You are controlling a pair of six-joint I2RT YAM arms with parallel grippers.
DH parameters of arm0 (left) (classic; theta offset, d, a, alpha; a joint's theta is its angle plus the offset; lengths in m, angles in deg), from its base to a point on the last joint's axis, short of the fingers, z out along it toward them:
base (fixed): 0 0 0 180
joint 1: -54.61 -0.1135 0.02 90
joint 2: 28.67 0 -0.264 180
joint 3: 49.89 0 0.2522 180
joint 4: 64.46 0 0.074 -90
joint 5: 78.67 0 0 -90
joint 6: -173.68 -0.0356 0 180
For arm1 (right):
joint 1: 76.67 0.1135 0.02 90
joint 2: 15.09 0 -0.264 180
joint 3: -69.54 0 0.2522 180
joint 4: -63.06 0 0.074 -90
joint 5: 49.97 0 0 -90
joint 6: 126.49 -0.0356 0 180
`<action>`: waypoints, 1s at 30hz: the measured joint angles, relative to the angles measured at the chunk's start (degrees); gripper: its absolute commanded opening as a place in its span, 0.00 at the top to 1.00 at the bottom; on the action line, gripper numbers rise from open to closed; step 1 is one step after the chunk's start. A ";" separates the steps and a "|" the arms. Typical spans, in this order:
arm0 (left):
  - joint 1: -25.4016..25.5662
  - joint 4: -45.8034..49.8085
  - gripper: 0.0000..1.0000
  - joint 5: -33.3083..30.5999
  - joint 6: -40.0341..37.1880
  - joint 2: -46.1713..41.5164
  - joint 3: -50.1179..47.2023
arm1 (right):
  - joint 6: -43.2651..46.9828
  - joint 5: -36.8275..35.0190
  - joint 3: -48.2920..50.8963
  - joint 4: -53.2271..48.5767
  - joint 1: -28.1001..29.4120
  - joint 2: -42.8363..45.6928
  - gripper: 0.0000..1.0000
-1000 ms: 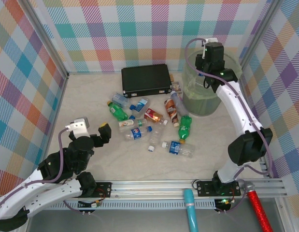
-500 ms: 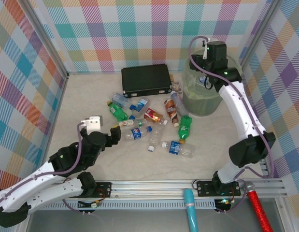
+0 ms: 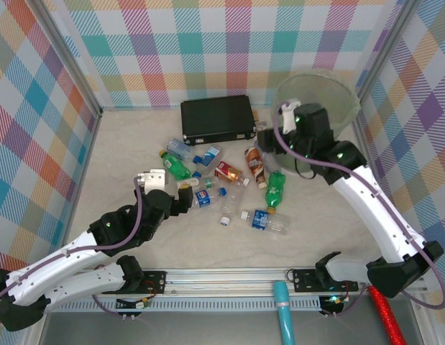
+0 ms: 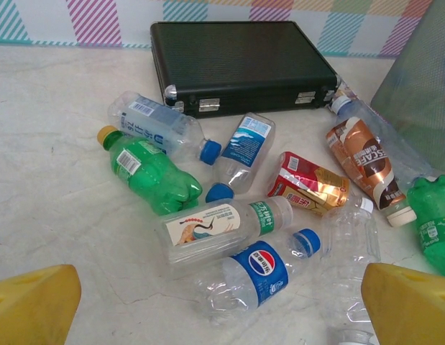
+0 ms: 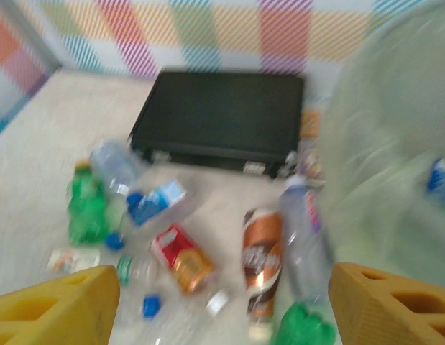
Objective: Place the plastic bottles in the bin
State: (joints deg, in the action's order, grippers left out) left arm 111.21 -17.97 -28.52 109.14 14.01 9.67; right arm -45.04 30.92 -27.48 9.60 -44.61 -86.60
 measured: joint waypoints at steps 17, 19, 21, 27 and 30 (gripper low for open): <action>0.00 -0.11 0.00 -0.52 -1.29 -7.04 -0.24 | 6.54 -2.62 8.85 -18.34 20.79 -13.25 0.16; 0.00 0.09 0.00 -0.94 -1.29 -8.15 -0.28 | 7.85 -3.08 9.09 -19.80 23.02 -16.37 0.16; 0.00 0.13 0.00 -1.36 -1.31 -9.25 -0.39 | 8.59 -3.52 9.31 -20.85 24.70 -18.69 0.15; 0.00 0.31 0.00 -1.77 -1.29 -12.31 -0.66 | 9.77 -4.59 10.47 -22.80 26.91 -23.17 0.14; 0.00 0.35 0.00 -1.79 -1.29 -12.72 -0.68 | 9.92 -5.60 11.17 -23.10 26.91 -25.40 0.13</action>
State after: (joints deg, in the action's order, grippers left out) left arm 111.21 -17.62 -30.31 107.85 1.29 8.99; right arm -35.12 25.33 -16.31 -13.50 -17.71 -112.00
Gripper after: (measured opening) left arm 0.996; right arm 0.865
